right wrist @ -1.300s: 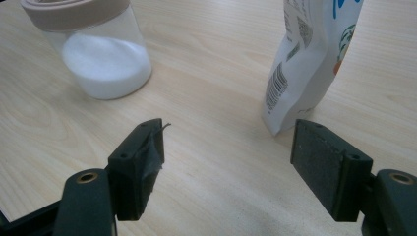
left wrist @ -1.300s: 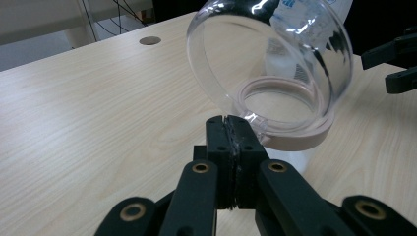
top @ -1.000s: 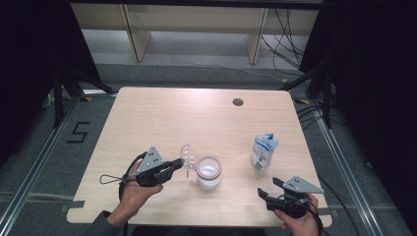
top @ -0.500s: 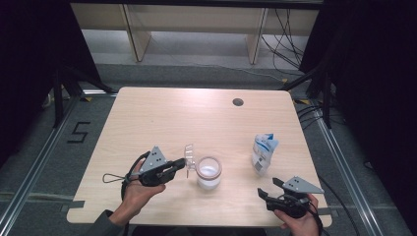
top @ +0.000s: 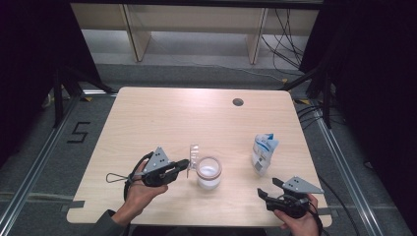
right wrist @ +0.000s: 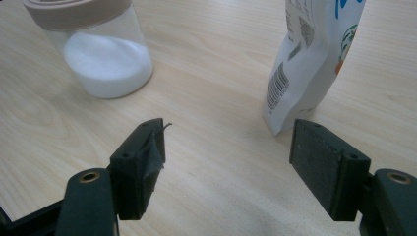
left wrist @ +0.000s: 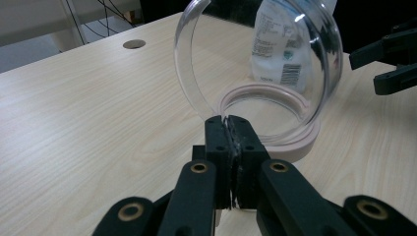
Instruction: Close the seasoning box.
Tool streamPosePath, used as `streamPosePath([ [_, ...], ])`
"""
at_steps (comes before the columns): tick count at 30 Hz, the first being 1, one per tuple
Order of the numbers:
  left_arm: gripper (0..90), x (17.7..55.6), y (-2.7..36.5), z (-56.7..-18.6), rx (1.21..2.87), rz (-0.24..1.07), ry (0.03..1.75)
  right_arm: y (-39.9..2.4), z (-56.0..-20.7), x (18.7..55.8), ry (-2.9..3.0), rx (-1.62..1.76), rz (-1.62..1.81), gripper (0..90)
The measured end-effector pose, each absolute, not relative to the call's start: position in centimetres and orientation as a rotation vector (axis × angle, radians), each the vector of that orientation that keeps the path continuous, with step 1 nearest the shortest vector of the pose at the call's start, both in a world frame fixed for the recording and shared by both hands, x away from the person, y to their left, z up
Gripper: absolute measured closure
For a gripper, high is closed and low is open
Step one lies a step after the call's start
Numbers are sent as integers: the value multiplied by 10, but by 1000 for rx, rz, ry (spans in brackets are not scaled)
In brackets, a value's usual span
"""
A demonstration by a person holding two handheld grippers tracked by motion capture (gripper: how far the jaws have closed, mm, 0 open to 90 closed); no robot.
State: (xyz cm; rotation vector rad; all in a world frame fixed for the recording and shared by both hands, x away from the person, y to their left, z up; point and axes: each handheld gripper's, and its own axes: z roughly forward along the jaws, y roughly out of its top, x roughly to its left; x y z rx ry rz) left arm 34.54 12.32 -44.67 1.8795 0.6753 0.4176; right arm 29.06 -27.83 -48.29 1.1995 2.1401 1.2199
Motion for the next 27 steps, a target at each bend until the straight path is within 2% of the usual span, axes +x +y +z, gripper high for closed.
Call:
streamPosePath([
  [17,863,346,119,-448,1891,401,656,-277,-483,290,2149,1219,1222,307],
  [25,842,342,124,-446,1881,365,671,-276,-483,289,2159,1250,1233,306],
  [27,814,341,129,-445,1874,343,667,-276,-484,290,2161,1233,1227,305],
])
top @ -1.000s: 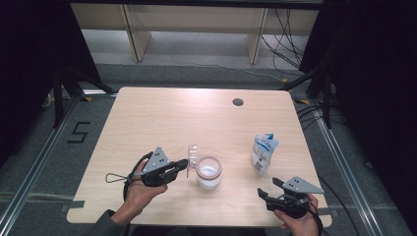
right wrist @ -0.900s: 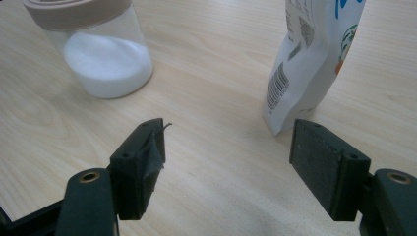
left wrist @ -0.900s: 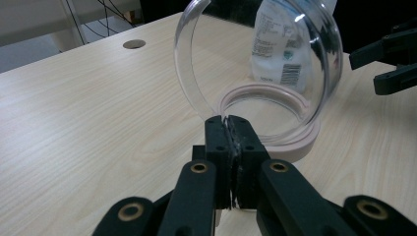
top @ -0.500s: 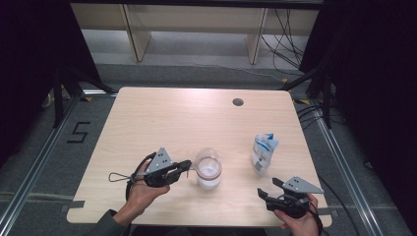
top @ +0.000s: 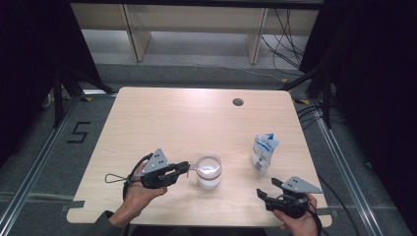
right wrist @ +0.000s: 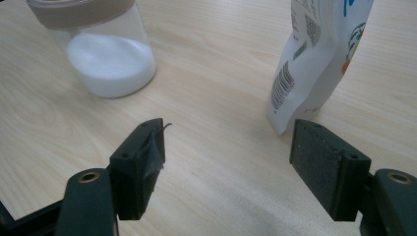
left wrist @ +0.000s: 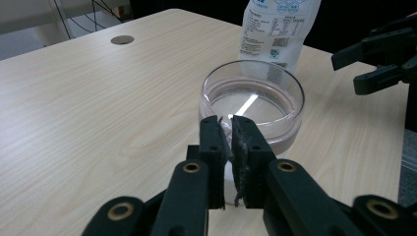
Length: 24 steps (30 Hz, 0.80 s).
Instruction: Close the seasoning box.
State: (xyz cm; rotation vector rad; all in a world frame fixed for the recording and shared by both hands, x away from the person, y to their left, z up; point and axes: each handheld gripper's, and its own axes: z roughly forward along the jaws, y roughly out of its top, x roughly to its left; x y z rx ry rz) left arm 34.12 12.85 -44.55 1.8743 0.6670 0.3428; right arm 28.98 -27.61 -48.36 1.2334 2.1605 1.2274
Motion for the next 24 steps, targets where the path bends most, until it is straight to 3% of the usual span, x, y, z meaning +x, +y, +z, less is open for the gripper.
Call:
streamPosePath([
  [18,409,331,142,-450,1899,295,706,-279,-482,291,2143,1176,1241,289],
  [24,319,322,148,-459,1919,303,729,-278,-483,290,2148,1183,1252,286],
])
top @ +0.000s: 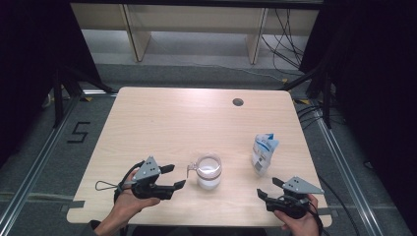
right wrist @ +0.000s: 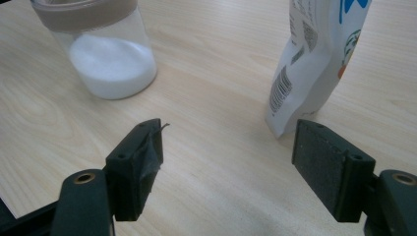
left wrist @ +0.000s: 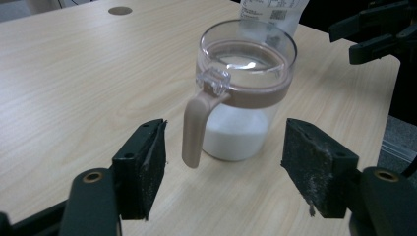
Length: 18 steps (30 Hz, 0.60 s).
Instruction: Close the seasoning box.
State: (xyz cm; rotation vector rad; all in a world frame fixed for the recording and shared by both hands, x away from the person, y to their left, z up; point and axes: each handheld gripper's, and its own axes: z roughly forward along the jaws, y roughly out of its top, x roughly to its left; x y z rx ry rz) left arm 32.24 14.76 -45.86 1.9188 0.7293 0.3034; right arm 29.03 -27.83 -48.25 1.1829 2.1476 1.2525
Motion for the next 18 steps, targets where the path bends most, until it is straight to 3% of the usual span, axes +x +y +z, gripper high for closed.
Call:
streamPosePath([
  [18,275,313,155,-473,1940,283,743,-277,-481,288,2151,1152,1254,253],
])
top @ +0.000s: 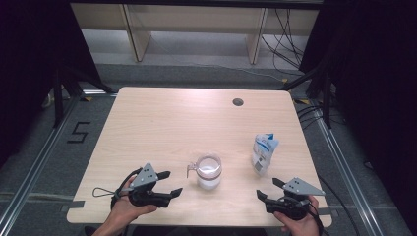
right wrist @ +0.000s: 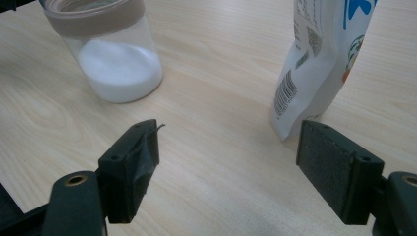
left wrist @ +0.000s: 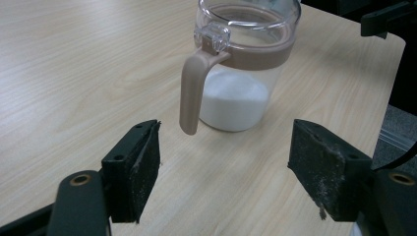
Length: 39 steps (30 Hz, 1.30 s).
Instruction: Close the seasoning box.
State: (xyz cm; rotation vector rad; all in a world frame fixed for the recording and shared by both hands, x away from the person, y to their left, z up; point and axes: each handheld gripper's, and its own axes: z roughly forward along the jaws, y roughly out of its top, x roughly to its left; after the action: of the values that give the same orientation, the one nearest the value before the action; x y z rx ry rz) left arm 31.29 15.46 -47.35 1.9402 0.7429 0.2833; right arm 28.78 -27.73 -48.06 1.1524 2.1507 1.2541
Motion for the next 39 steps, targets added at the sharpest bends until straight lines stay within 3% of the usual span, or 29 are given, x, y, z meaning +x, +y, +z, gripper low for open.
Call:
streamPosePath([
  [11,274,305,158,-479,1968,275,748,-275,-480,285,2140,1182,1259,242],
  [19,271,300,166,-488,1989,275,756,-276,-485,277,2169,1207,1245,161],
  [25,265,295,172,-491,1985,252,783,-276,-491,271,2187,1379,1191,162],
  [39,259,278,177,-497,2041,274,752,-281,-494,264,2211,1290,1200,162],
])
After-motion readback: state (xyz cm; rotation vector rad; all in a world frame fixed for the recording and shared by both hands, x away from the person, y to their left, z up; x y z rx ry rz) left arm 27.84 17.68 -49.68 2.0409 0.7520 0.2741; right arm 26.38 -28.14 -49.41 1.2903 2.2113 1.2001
